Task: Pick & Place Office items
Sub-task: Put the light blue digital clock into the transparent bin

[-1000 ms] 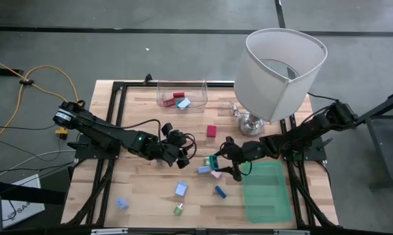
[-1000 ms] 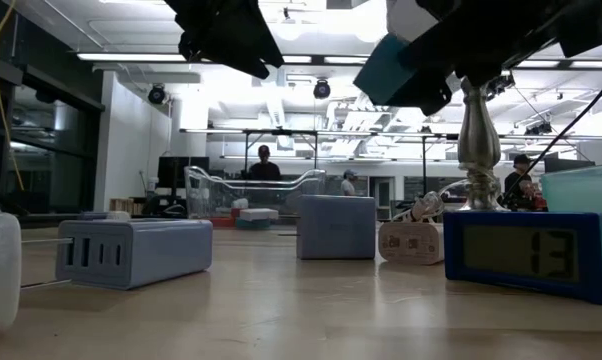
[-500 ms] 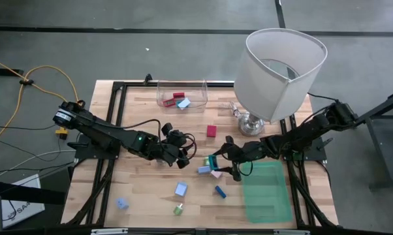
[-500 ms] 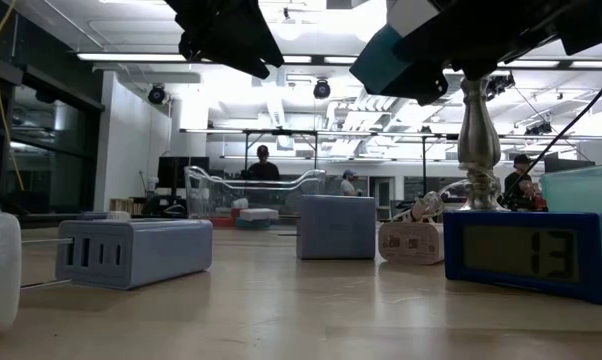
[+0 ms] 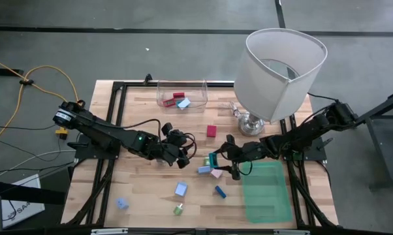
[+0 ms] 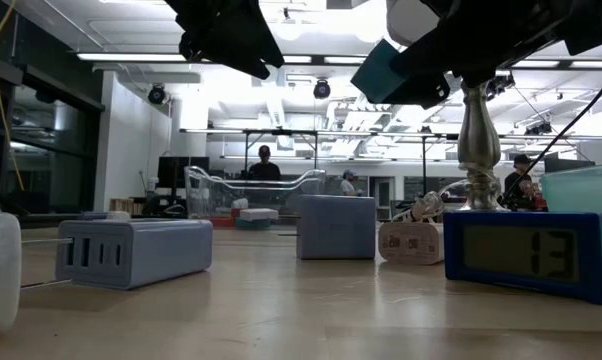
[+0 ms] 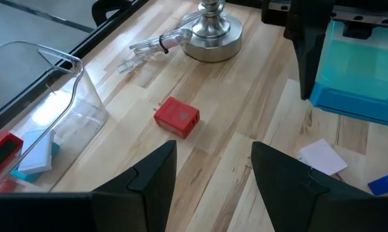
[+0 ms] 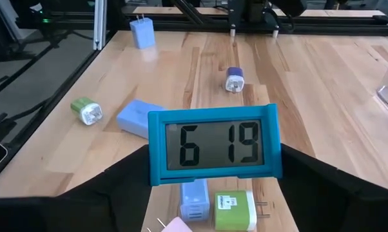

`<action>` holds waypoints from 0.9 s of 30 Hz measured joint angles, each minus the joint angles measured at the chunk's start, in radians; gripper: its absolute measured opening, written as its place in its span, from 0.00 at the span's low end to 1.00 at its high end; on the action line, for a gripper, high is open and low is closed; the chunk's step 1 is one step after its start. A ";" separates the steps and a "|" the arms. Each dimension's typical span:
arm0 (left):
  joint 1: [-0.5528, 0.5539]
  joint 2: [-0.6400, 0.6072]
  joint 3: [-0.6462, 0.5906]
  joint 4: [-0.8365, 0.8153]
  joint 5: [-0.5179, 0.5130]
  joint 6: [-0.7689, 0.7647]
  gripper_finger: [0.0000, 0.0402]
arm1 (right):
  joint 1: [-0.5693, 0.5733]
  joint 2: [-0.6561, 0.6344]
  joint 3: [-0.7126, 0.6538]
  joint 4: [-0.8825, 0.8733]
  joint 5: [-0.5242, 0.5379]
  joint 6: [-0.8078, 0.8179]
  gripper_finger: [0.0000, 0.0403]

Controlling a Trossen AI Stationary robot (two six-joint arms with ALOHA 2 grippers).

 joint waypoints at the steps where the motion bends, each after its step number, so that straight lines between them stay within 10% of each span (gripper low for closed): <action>1: 0.000 0.000 0.000 0.000 0.003 0.000 0.48 | 0.000 0.000 0.000 0.000 0.000 0.000 0.71; 19: 0.012 0.000 0.000 0.147 0.099 0.005 0.48 | 0.000 0.000 0.000 0.000 -0.003 0.000 0.70; 27: 0.018 0.018 -0.001 0.221 0.398 0.353 0.48 | 0.000 0.000 0.000 0.000 -0.003 0.000 0.71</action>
